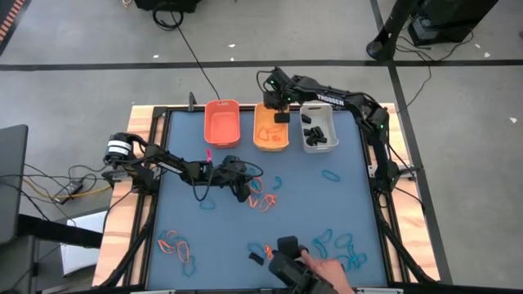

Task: Sort rubber bands into baskets
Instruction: Adjust the yellow bin, then put the orange rubber band into the yellow bin

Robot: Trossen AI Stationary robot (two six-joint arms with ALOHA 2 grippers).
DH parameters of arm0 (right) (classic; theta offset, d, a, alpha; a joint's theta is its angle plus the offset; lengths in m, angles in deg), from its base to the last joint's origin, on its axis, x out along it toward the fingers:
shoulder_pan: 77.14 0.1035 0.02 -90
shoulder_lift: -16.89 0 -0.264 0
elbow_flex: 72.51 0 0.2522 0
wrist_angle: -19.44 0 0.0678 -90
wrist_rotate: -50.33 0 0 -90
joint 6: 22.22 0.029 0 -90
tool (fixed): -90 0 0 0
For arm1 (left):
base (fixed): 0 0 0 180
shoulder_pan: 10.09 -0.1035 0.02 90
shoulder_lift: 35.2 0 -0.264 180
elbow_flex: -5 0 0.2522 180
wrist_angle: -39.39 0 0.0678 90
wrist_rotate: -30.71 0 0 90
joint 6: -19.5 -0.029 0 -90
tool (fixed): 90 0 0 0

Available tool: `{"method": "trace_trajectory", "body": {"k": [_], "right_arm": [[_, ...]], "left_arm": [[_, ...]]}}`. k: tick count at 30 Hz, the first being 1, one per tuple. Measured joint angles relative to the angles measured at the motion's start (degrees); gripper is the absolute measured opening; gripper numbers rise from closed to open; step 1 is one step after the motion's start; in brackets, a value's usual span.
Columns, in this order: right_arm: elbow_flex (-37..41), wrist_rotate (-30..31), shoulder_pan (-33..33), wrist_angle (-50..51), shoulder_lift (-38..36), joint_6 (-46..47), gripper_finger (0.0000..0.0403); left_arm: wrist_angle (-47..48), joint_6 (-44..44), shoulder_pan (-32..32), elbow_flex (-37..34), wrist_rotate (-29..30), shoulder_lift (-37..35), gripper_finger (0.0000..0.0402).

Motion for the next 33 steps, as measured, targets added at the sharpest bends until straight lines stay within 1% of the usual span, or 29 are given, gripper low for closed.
{"method": "trace_trajectory", "body": {"k": [5,8,9,10,13,14,15,17,20,23,28,31,33], "right_arm": [[0.02,0.92,0.21,-1.03,-1.78,0.88,0.0137],[0.02,0.32,0.49,0.15,-3.37,7.00,0.0167],[0.02,-1.97,0.55,1.62,-4.19,9.85,0.0174],[0.02,-5.89,0.49,3.36,-4.99,12.64,0.0178],[1.16,-20.63,1.11,7.31,-7.29,18.58,0.0178],[2.41,-23.80,1.79,7.87,-8.15,19.91,0.0174],[3.78,-25.36,2.73,7.86,-9.08,20.95,0.0170],[6.88,-25.04,5.14,6.99,-11.20,21.81,0.0161],[11.96,-21.14,9.41,4.16,-14.58,23.08,0.0150],[17.85,-18.51,13.92,0.79,-17.18,23.85,0.0143],[28.23,-17.27,19.66,-10.52,-21.63,28.39,0.0135],[34.01,-16.86,22.49,-16.99,-22.62,33.19,0.0133],[37.30,-16.93,24.47,-21.19,-22.97,35.82,0.0133]], "left_arm": [[-0.50,-0.31,0.00,0.00,0.00,0.00,0.0014],[-1.06,-0.68,0.06,0.00,0.26,-0.06,0.0014],[-1.03,-0.90,0.21,0.00,0.32,-0.24,0.0014],[-1.24,-1.22,0.41,0.00,0.50,-0.31,0.0014],[-1.45,-2.31,1.48,-0.02,0.87,-0.37,0.0014],[-1.60,-2.48,1.81,0.00,1.19,-0.39,0.0014],[-1.78,-2.65,2.14,-0.01,1.62,-0.44,0.0014],[-1.75,-3.42,2.80,-0.02,2.12,-0.48,0.0014],[-1.76,-3.73,3.79,-0.02,3.40,-0.48,0.0014],[-1.13,-3.75,4.54,-0.04,5.07,-0.48,0.0014],[-1.60,-5.01,6.12,-0.09,9.92,-0.48,0.0014],[-1.87,-5.22,7.73,-0.09,12.76,-0.48,0.0014],[-1.85,-5.18,8.50,-0.09,13.40,-0.48,0.0014]]}}
